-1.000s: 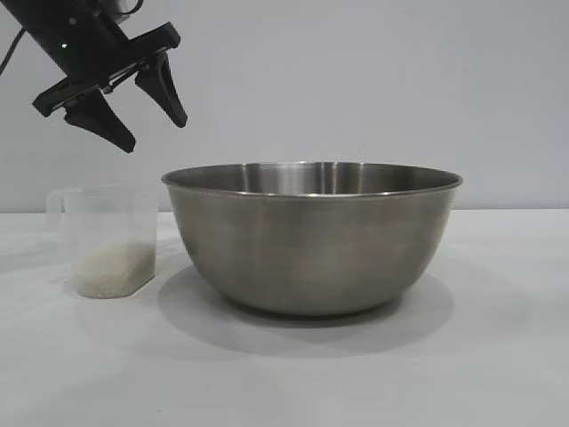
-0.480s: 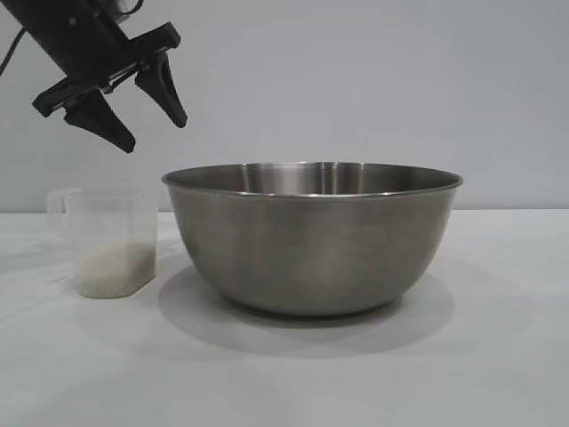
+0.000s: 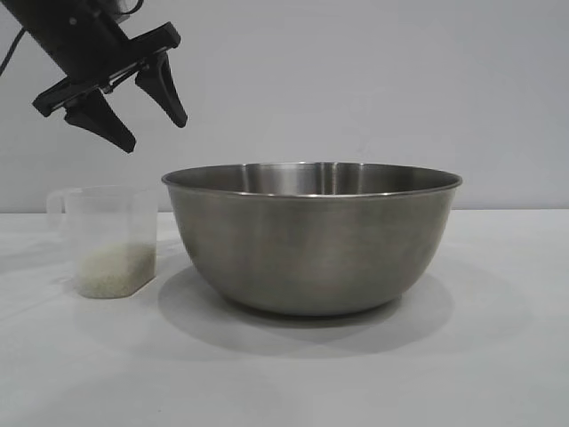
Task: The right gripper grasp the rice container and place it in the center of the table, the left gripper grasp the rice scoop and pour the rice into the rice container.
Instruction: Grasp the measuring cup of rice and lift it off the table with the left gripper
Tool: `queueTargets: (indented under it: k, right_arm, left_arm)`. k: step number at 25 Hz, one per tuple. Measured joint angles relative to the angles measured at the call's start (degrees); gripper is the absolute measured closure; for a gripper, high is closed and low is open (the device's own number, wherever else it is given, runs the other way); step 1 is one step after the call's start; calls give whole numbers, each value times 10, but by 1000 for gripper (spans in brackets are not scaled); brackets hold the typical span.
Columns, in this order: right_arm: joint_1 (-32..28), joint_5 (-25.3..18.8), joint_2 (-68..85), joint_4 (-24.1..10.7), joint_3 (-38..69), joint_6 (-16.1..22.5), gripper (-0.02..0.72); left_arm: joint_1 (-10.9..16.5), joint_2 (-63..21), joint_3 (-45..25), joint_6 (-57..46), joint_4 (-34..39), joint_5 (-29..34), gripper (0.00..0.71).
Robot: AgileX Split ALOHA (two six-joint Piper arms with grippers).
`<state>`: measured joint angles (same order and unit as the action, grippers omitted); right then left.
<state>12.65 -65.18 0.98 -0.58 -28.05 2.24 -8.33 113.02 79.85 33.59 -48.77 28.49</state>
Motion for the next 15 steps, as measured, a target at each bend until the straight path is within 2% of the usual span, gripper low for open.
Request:
queueTargets:
  k: [6,10,15]
  right_arm:
    - [0,0,0,1,0,-1,154]
    - [0,0,0,1,0,-1,154]
    - [0,0,0,1,0,-1,154]
  left_arm:
    - [0,-3,2,0,33,29,223]
    - [0,-39,2,-20,121,80,223]
    - [0,-111,2,-126,264,138,223]
